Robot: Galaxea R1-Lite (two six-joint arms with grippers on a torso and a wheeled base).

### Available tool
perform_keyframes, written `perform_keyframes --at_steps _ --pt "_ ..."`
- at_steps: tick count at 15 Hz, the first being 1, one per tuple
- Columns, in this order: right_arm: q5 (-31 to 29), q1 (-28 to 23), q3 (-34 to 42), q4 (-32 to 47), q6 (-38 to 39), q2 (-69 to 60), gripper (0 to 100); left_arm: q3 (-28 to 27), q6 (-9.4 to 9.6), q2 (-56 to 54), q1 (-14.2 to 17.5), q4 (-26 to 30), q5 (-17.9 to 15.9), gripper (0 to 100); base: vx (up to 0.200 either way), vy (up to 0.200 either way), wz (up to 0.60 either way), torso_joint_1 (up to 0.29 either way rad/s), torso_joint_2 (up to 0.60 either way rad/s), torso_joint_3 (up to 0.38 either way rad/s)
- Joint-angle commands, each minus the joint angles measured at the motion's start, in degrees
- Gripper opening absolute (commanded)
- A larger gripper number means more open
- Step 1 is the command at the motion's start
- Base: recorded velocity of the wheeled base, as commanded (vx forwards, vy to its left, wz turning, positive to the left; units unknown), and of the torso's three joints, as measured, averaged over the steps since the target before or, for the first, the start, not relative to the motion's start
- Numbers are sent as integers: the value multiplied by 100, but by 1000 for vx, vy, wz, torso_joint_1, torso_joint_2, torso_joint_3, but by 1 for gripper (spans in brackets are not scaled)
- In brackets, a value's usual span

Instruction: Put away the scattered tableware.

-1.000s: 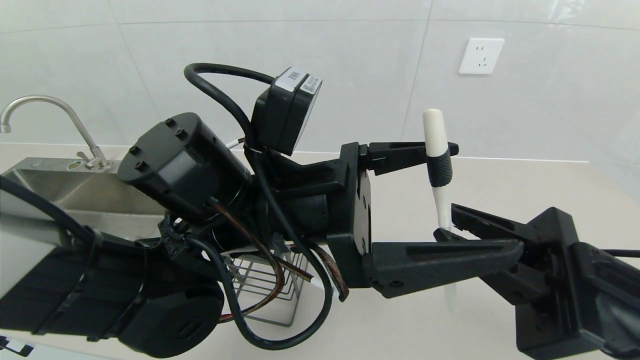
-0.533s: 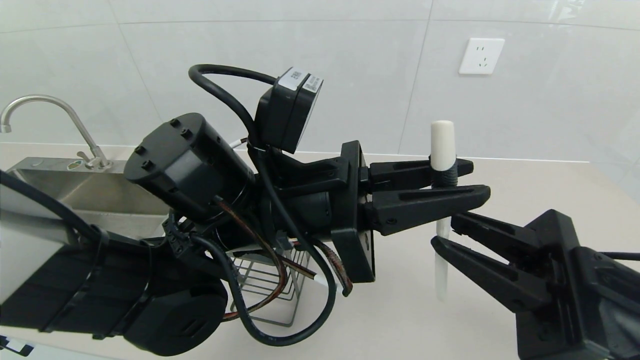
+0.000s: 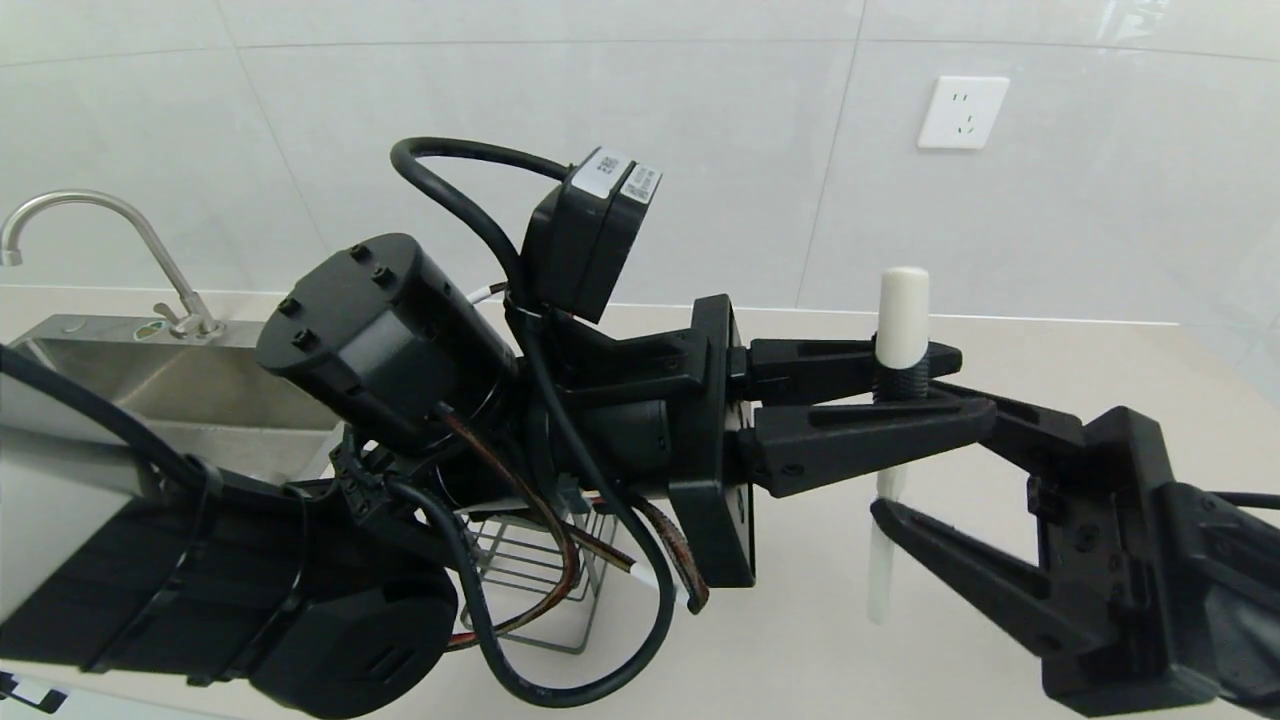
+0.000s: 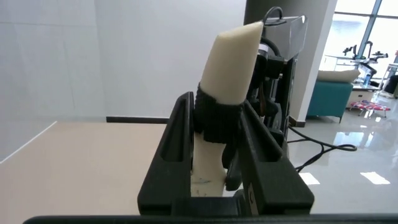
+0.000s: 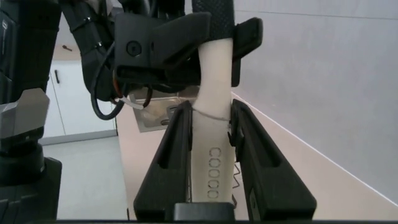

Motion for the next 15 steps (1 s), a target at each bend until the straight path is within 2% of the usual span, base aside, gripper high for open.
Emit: perform_keyframes --at_steps 1,4,5,6,9,10,11,13,14,15 --pt "8 -51 14 16 -2 34 100 1 1 -5 4 -17 20 0 0 0 0 0 0 0" --pt "-1 -288 31 16 -2 34 100 -8 18 -49 75 -8 81 0 0 0 0 0 0 0" --pt "-1 -393 49 16 -2 34 100 -17 18 -84 101 1 204 0 0 0 0 0 0 0" --pt "-1 -490 49 16 -2 34 100 -8 27 -198 189 27 327 0 0 0 0 0 0 0" --pt "-1 -648 49 16 -2 34 100 1 141 -682 620 212 336 0 0 0 0 0 0 0" --pt "-1 -675 58 16 -2 34 100 124 387 -1121 1015 669 327 0 0 0 0 0 0 0" --pt "-1 -675 58 16 -2 43 100 264 554 -1367 1165 950 327 0 0 0 0 0 0 0" --pt "8 -675 137 16 -72 34 100 757 994 -1956 1235 1565 327 0 0 0 0 0 0 0" --pt "8 -666 163 16 -134 16 100 827 1090 -2035 1235 1636 336 0 0 0 0 0 0 0" --pt "8 -648 172 16 -213 -36 0 985 1310 -2229 1244 1785 327 0 0 0 0 0 0 0"
